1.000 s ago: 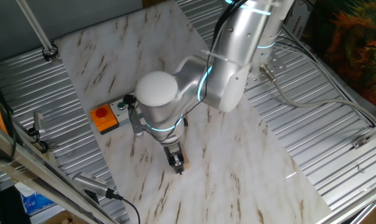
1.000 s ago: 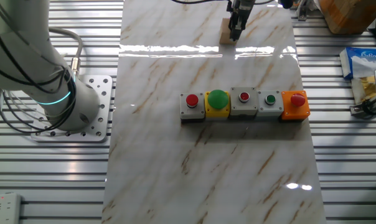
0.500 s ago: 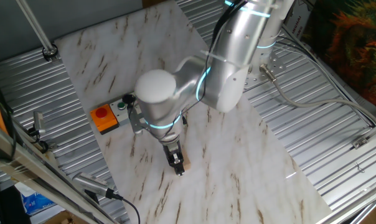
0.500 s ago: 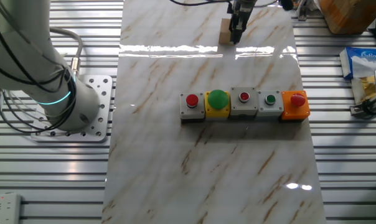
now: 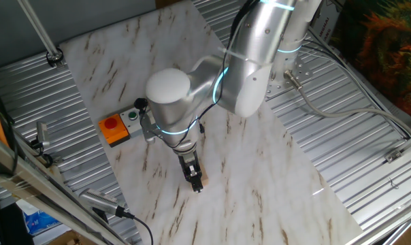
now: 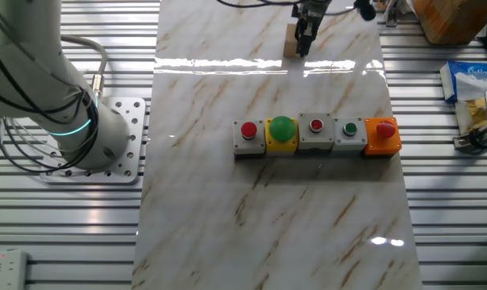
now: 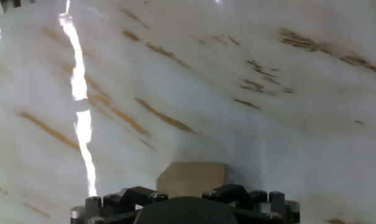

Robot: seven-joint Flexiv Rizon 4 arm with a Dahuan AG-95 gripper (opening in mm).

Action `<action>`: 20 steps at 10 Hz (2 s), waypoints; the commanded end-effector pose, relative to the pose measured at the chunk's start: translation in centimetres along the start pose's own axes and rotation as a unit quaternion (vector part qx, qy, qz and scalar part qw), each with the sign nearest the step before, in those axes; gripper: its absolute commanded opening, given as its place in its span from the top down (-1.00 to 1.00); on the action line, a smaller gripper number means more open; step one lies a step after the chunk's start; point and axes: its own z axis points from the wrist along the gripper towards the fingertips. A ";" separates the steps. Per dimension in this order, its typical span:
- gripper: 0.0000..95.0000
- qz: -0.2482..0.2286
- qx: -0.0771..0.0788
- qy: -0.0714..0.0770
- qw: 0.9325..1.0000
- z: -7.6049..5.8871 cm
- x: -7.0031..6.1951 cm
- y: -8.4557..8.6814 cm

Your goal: Pick up the small block on the left and move it to the right

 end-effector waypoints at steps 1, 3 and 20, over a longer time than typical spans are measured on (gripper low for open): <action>-1.00 -0.002 0.002 -0.002 1.000 -0.7 0.3 -0.1; -1.00 -0.022 0.004 0.000 1.000 -2.1 0.4 -1.5; 1.00 -0.074 0.082 0.030 0.993 -7.5 -2.0 -15.2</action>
